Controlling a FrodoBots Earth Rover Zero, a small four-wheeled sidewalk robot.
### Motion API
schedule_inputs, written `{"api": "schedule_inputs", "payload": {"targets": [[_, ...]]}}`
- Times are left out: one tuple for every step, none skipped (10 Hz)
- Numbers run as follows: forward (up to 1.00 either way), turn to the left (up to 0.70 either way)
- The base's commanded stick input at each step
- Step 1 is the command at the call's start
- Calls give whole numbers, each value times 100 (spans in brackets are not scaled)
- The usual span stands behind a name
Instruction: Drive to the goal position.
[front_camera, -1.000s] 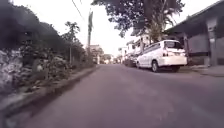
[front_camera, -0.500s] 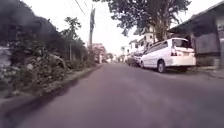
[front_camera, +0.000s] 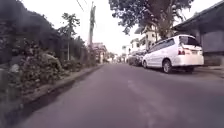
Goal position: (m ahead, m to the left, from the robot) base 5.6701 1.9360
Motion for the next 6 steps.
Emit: {"api": "schedule_inputs", "payload": {"targets": [[100,0],[100,0],[100,0],[100,0],[100,0],[100,0]]}}
